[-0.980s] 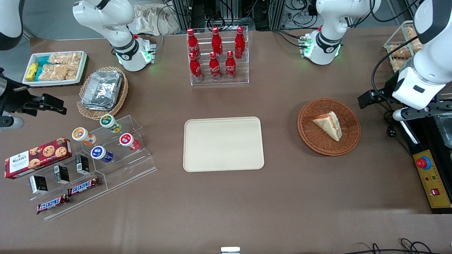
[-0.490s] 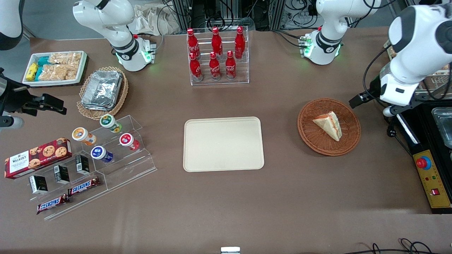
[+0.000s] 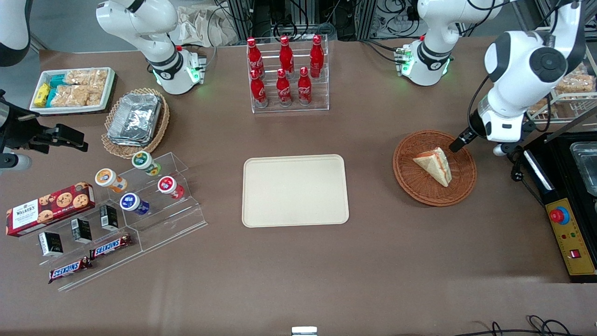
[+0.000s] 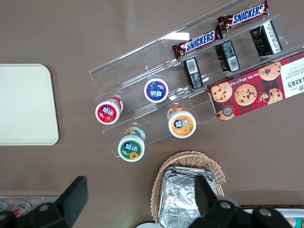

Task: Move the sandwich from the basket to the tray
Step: 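Lower the open left gripper over the sandwich in the wicker basket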

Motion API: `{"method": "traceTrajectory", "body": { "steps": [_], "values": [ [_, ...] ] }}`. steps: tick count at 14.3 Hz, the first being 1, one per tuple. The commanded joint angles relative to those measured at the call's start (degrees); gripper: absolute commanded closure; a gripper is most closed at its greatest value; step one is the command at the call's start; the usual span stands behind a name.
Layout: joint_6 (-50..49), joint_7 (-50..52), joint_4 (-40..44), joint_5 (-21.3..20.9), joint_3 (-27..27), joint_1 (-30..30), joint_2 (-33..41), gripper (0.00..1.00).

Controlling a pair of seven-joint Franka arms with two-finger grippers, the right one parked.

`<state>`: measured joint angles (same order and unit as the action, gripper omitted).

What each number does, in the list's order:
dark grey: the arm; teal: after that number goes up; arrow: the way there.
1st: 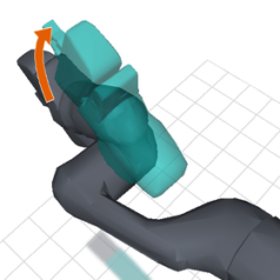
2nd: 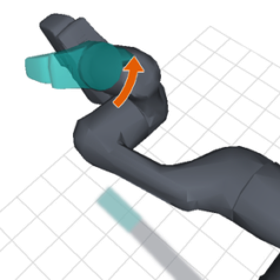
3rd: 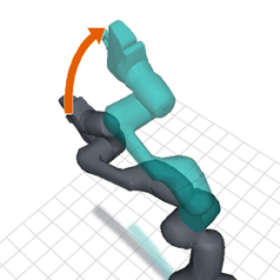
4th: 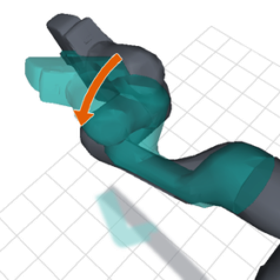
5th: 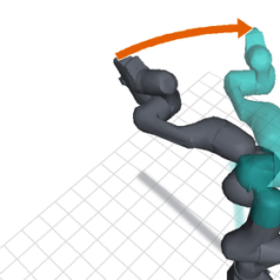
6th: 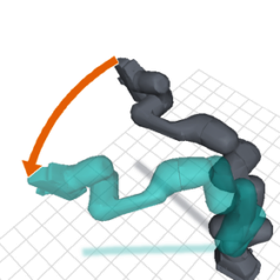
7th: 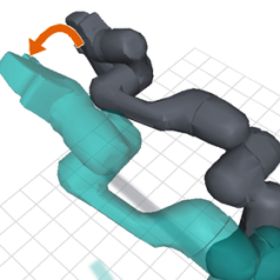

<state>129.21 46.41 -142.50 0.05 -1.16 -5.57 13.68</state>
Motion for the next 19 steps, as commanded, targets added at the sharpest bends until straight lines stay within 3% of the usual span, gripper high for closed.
{"method": "traceTrajectory", "body": {
  "steps": [1, 18, 19],
  "values": [
    [7.6, 5.4, -4.7, -1.0, 0.3, -0.1, -1.3, 0.0],
    [29.1, 10.0, -9.2, -0.8, 1.6, -0.8, -15.8, 0.0],
    [29.5, 10.1, -9.1, -0.8, 2.2, -0.8, -16.5, 0.03]
  ]
}}
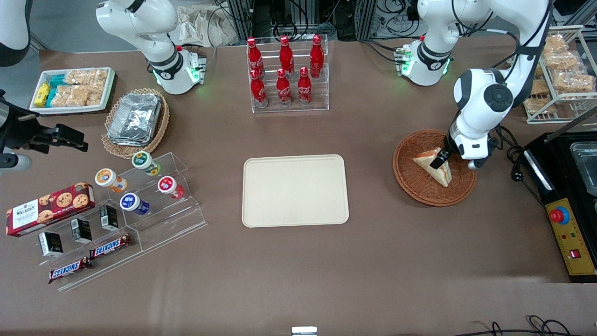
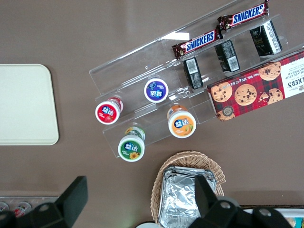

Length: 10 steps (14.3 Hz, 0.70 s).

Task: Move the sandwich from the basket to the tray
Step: 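Close the left gripper on the wrapped sandwich and lift it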

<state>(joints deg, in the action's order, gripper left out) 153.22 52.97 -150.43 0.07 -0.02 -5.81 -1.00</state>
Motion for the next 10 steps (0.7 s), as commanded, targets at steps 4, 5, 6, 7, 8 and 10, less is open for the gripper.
{"method": "traceTrajectory", "body": {
  "steps": [4, 5, 6, 7, 8, 10],
  "values": [
    [5.6, 5.8, -0.8, -0.9, 1.3, -0.6, -2.6, 1.0],
    [5.2, 5.9, -0.7, -0.9, 1.4, -0.6, -2.2, 1.0],
    [5.0, 5.6, -0.2, -0.9, 1.4, -0.6, -1.7, 1.0],
    [4.7, 4.6, 0.0, -1.0, 1.4, -0.6, -0.8, 1.0],
    [3.5, 4.6, 0.6, -1.2, 1.5, -0.5, 0.1, 1.0],
    [-2.4, 2.6, 2.3, -1.3, 3.2, -0.4, 2.7, 1.0]
  ]
}}
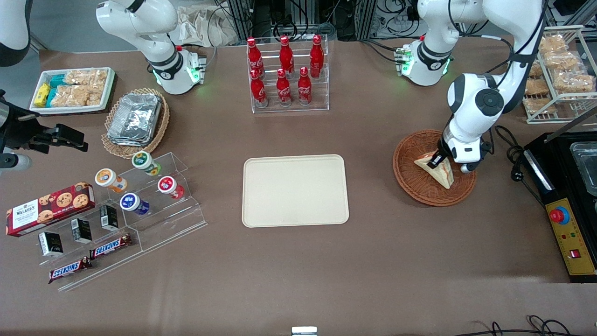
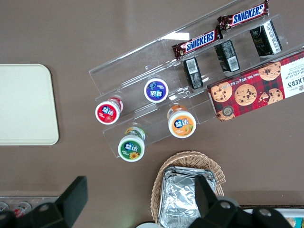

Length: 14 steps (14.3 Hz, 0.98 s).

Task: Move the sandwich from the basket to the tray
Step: 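Close the left gripper on the wrapped sandwich and lift it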

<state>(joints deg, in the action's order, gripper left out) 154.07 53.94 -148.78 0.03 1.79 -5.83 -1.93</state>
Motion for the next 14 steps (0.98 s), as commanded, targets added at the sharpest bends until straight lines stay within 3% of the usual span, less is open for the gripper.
{"method": "traceTrajectory", "body": {
  "steps": [1, 5, 8, 11, 14],
  "values": [
    [-6.7, -2.3, 1.9, -1.3, 1.4, -0.2, 5.1, 1.0],
    [-22.3, -17.5, 9.0, -1.2, 1.0, 0.1, 10.8, 1.0],
    [-42.1, -25.3, 23.3, -1.1, 1.5, -0.4, 10.1, 1.0],
    [-55.5, -26.6, 37.3, -0.8, 5.7, -1.2, 7.0, 1.0],
    [-56.8, -20.6, 47.0, 0.1, 13.0, -1.4, 1.2, 1.0]
  ]
}}
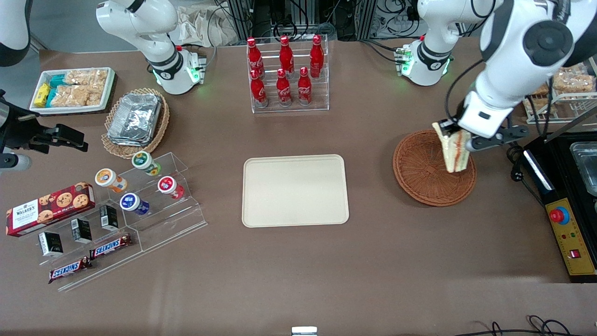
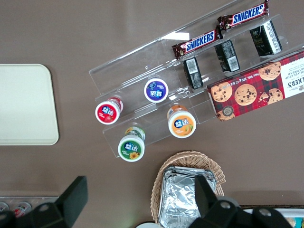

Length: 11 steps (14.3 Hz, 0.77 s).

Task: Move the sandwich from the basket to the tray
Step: 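Carry the sandwich with the left gripper over the cream tray and lower it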

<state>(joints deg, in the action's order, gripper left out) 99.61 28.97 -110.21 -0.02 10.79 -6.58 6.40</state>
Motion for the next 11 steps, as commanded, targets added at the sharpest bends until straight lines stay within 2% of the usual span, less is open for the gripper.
{"method": "traceTrajectory", "body": {
  "steps": [1, 3, 5, 10, 11],
  "values": [
    [-1.7, 11.6, 10.0, 0.1, 6.7, -0.7, -8.9, 1.0],
    [2.3, 19.2, 10.5, -1.5, 13.2, -0.8, -12.5, 1.0],
    [8.7, 23.6, 9.2, -1.6, 16.3, -1.1, -16.1, 1.0],
    [21.8, 24.6, 6.9, -6.4, 17.0, -5.4, -28.1, 1.0],
    [24.2, 24.7, 6.9, -8.7, 17.0, -5.5, -30.8, 1.0]
  ]
}}
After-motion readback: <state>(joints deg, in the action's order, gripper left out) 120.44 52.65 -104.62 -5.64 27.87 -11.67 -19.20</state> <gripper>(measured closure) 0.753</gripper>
